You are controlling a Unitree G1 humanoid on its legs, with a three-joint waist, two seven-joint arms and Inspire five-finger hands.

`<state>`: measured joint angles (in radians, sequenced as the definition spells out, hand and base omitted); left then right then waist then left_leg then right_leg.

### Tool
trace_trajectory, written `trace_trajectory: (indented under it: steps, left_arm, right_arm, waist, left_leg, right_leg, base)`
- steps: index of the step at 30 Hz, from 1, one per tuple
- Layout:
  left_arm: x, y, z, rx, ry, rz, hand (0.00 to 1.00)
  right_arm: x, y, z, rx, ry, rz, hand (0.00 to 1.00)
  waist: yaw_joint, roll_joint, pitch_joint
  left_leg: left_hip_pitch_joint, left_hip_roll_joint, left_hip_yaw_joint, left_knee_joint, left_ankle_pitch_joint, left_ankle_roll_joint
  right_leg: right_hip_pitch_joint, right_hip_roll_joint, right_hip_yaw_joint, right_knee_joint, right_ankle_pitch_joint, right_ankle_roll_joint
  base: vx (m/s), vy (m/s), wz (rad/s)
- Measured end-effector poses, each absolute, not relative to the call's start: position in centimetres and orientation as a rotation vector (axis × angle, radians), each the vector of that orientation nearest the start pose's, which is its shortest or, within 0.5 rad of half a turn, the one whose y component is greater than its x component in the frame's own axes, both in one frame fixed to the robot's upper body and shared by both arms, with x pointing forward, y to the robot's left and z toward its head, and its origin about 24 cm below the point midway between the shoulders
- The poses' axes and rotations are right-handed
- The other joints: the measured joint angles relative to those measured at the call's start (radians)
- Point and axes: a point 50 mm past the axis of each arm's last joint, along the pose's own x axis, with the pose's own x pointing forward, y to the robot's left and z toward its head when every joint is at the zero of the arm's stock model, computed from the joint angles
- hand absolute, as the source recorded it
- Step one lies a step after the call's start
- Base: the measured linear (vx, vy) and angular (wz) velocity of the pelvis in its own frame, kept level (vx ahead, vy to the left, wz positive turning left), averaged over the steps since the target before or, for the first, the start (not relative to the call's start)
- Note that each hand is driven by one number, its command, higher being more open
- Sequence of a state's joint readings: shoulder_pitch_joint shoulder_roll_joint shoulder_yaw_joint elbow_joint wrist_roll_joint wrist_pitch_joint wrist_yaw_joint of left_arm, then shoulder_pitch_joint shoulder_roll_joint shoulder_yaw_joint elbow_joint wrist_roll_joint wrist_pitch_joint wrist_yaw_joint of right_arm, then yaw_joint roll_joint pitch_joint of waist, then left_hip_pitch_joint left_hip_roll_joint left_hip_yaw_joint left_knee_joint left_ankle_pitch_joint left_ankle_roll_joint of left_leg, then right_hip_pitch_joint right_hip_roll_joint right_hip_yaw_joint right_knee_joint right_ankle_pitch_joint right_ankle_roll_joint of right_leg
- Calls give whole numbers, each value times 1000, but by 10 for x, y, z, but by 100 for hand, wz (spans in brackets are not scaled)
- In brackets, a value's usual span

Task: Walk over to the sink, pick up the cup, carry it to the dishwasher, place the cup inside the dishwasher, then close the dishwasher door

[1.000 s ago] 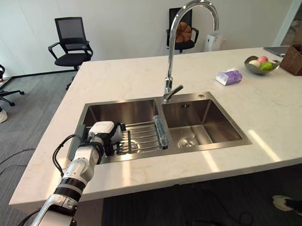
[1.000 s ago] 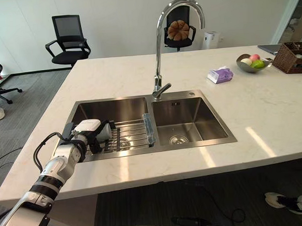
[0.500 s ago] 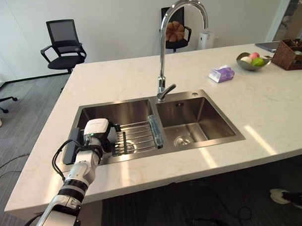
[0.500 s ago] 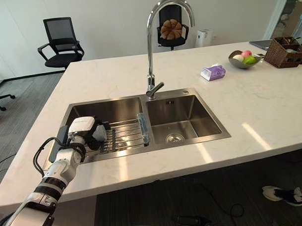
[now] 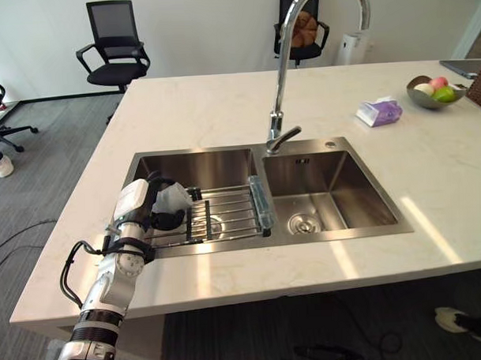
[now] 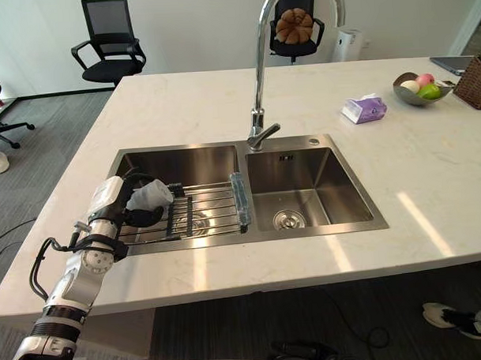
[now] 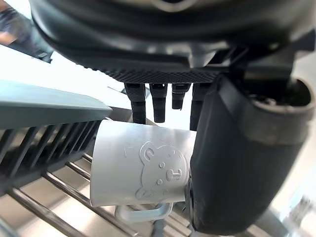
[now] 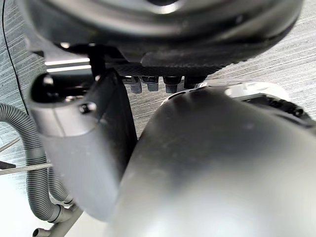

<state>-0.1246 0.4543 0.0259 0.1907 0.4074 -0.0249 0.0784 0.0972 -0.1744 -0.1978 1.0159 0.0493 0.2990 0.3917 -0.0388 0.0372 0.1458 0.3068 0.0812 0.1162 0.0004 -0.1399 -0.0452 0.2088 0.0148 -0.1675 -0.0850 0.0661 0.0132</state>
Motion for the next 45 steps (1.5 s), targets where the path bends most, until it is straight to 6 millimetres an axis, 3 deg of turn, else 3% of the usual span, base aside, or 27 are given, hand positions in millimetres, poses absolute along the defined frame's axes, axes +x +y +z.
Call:
trace_trajectory:
  steps: [5, 11, 20, 32, 38, 41, 44, 45]
  left_arm:
    - [266, 242, 64, 777, -11, 66, 0]
    - [252, 236, 59, 758, 6, -8, 0]
    - [252, 229, 65, 639, -38, -33, 0]
    - [242, 220, 88, 356, -257, 93, 0]
    - [238, 227, 95, 147, -321, 192, 0]
    - [237, 227, 99, 162, -344, 203, 0]
    - [237, 224, 99, 287, -345, 190, 0]
    - [237, 222, 98, 360, -345, 182, 100]
  right_arm:
    - [64, -220, -162, 324, 1334, -27, 100]
    - [60, -217, -163, 331, 1336, -29, 100]
    - [59, -217, -163, 334, 1336, -34, 100]
    - [55, -215, -165, 337, 1344, -51, 100]
    - [53, -215, -165, 338, 1348, -52, 100]
    - [53, -215, -165, 338, 1351, -53, 100]
    - [53, -215, -165, 338, 1354, -49, 100]
    - [54, -215, -165, 338, 1355, -49, 100]
  waist:
    - [25, -5, -3]
    - [30, -16, -12]
    - [34, -17, -18]
    - [50, -23, -27]
    - [48, -19, -44]
    - [49, -19, -44]
    - [49, -19, -44]
    - [48, -19, -44]
  left_leg:
    - [0, -9, -10, 3, 0, 2]
    - [-16, -12, -21, 23, 0, 12]
    - [-19, -9, -22, 21, 1, 13]
    - [-19, -13, -18, 17, 1, 14]
    - [-32, -9, -16, 21, 1, 14]
    - [-33, -10, -15, 20, 1, 14]
    - [-33, -12, -14, 19, 0, 15]
    - [-32, -13, -12, 19, 0, 15]
  right_leg:
    - [5, -9, -5, 0, 0, 0]
    - [6, -14, -13, 0, 2, 4]
    - [1, -11, -15, 0, 2, 4]
    - [-3, -14, -10, 0, 3, 5]
    - [-16, -10, -7, -1, 4, 4]
    - [-17, -10, -6, 0, 4, 4]
    - [-18, -12, -5, -1, 5, 5]
    - [-18, -13, -3, -1, 5, 5]
  base:
    - [-38, 12, 5]
    - [-88, -14, 5]
    - [-23, -6, 1]
    - [-6, 8, 0]
    - [0, 0, 0]
    - [0, 0, 0]
    - [-8, 5, -1]
    - [-32, 11, -4]
